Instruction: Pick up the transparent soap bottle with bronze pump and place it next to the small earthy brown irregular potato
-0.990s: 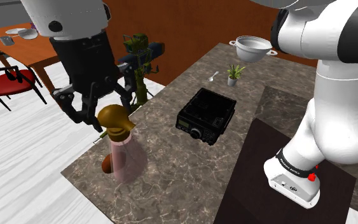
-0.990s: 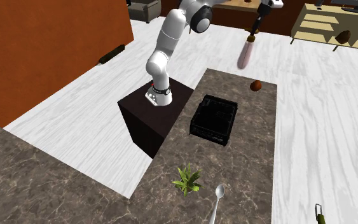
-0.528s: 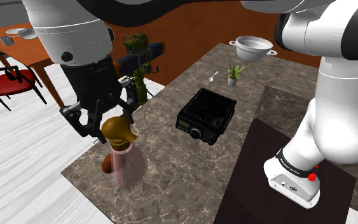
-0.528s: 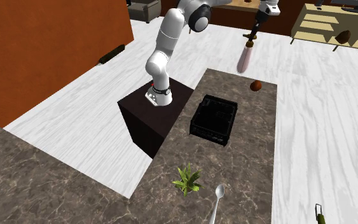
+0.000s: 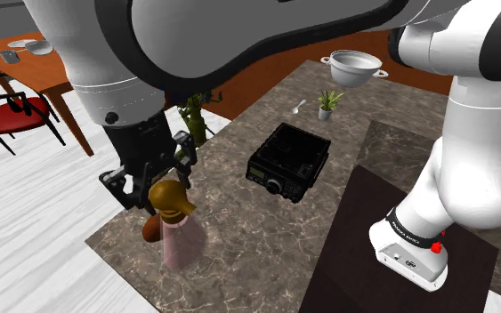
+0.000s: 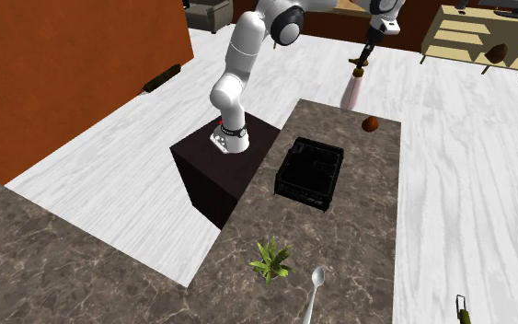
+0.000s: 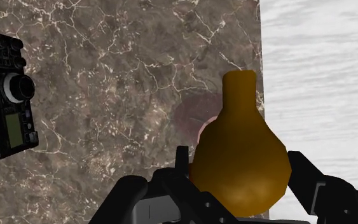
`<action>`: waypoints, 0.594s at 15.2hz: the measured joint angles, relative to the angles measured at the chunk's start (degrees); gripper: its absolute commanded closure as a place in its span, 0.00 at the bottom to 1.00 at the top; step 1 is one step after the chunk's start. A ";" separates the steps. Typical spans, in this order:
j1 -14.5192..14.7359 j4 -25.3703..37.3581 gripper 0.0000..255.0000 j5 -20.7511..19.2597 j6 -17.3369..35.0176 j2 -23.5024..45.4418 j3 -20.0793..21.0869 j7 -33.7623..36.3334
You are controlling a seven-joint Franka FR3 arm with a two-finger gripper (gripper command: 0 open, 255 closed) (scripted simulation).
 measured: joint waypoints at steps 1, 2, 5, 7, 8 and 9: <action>-0.16 -0.78 1.00 0.03 0.72 -0.06 -0.03 -0.08; -0.31 -1.62 1.00 0.03 1.52 -0.09 -0.06 -0.13; -0.49 -3.92 1.00 -0.05 3.86 -0.01 -0.14 -0.06; -0.78 -5.49 1.00 -0.09 5.37 -0.02 -0.23 -0.20; -0.91 -6.16 1.00 -0.09 6.02 -0.03 -0.27 -0.26; -0.88 -6.49 1.00 -0.16 6.44 0.08 -0.30 -0.20</action>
